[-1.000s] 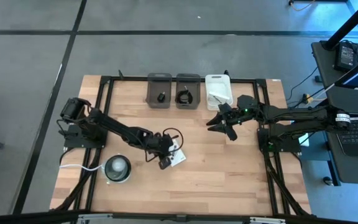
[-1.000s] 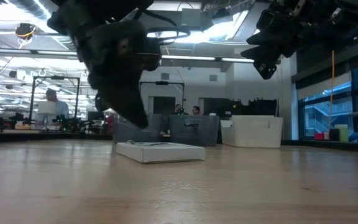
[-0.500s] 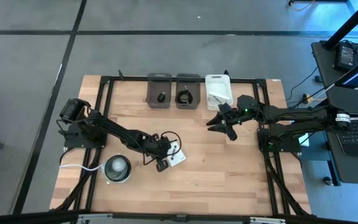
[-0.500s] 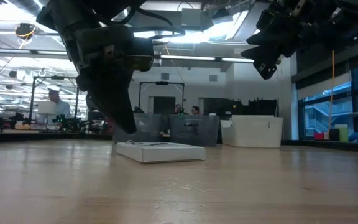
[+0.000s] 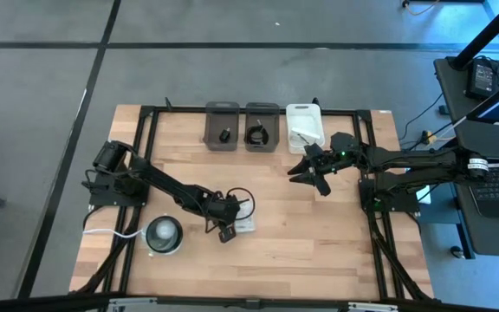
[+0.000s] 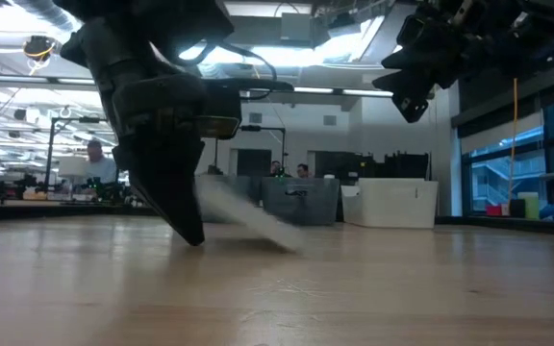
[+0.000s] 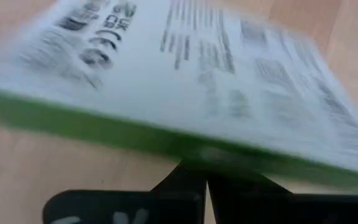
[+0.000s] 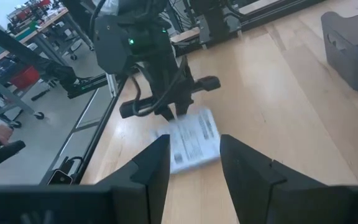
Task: Pick and place items into bin
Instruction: Put the white card reader box into the white bin
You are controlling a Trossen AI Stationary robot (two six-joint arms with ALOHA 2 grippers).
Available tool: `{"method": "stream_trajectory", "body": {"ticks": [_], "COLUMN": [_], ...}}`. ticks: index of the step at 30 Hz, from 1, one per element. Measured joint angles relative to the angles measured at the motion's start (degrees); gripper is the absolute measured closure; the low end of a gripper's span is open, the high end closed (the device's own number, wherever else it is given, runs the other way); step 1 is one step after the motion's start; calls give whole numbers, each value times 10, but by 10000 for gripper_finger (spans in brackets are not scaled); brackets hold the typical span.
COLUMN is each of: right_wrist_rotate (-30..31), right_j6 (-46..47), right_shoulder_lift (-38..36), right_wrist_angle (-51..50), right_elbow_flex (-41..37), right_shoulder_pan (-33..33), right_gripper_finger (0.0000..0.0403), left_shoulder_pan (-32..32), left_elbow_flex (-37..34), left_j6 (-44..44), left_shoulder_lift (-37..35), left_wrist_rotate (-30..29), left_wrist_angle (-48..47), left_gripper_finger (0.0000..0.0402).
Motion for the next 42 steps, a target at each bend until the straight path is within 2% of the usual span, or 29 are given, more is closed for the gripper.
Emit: {"method": "stream_trajectory", "body": {"ticks": [12,16,21,23,30,42], "right_wrist_rotate": [0,0,3,23,87,89], "right_j6": [15,12,-43,-47,-72,-42], "right_shoulder_lift": [0,1,36,64,182,266], "right_wrist_angle": [-5,-45,-94,-92,-26,186], "right_elbow_flex": [0,0,0,0,0,0], "right_shoulder_pan": [0,2,39,64,134,168], "right_gripper_finger": [257,257,257,257,257,257], "left_shoulder_pan": [0,0,0,1,4,4], "left_elbow_flex": [0,0,-1,-1,-2,-3], "left_j6": [1,1,2,11,18,17], "left_shoulder_lift": [1,1,0,0,0,-5], "left_wrist_rotate": [0,0,0,1,4,4], "left_wrist_angle": [0,0,0,0,7,8], "left_gripper_finger": [398,398,398,398,398,398]}}
